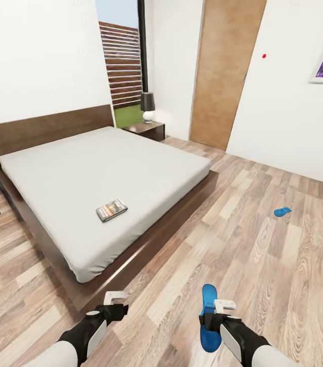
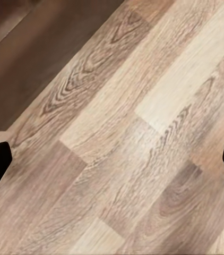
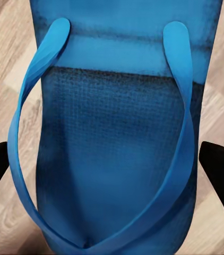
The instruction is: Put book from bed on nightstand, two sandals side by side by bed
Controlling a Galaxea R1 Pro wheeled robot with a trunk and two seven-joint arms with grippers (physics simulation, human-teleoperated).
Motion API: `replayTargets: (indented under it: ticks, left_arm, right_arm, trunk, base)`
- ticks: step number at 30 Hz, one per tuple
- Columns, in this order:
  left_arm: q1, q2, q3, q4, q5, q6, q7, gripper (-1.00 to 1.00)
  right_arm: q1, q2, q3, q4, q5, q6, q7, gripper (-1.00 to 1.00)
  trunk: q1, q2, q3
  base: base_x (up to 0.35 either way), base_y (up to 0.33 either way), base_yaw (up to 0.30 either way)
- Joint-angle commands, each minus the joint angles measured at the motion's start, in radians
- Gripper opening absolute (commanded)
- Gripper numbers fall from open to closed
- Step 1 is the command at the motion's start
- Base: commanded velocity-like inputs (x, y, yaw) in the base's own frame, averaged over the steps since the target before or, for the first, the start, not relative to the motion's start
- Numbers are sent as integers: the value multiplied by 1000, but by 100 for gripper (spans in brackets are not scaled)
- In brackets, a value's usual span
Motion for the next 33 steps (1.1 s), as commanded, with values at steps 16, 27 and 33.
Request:
replayTargets:
  ticks: [16, 27, 33]
  left_arm:
    - [2, 0, -30, -3, 4, 4, 0, 100]
    - [3, 0, -52, -3, 5, 1, 1, 100]
    - [3, 0, -52, -3, 5, 1, 1, 100]
  right_arm:
    - [0, 0, 8, -2, -9, 5, -4, -100]
    - [0, -1, 8, -2, -11, 5, -4, -100]
    - [0, 0, 7, -2, -11, 5, -4, -100]
  trunk:
    - [0, 0, 12]
    - [0, 0, 21]
    - [0, 0, 27]
  base:
    - [306, -105, -276]
    - [314, -100, -265]
    - [315, -99, -264]
